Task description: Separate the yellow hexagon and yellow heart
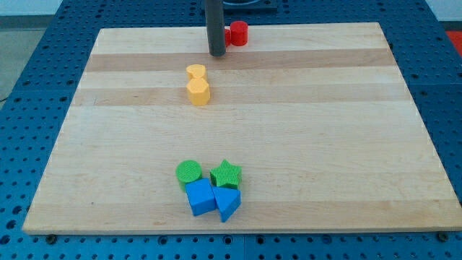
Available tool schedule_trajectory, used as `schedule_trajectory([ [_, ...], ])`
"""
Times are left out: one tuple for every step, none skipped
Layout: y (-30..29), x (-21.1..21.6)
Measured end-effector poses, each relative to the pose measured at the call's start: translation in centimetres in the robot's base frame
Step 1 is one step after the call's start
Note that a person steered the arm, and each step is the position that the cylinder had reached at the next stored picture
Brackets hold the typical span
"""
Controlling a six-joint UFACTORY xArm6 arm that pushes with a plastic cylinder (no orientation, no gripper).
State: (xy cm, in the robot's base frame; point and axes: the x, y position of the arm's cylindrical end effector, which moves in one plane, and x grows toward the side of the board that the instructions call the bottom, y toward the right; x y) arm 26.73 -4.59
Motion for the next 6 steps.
schedule_trajectory([
  [0.0, -0.8],
  [0.0, -1.2],
  [-0.9, -1.2],
  [-7.0, -1.0],
  [-11.4, 3.3],
  [-11.5, 10.0],
])
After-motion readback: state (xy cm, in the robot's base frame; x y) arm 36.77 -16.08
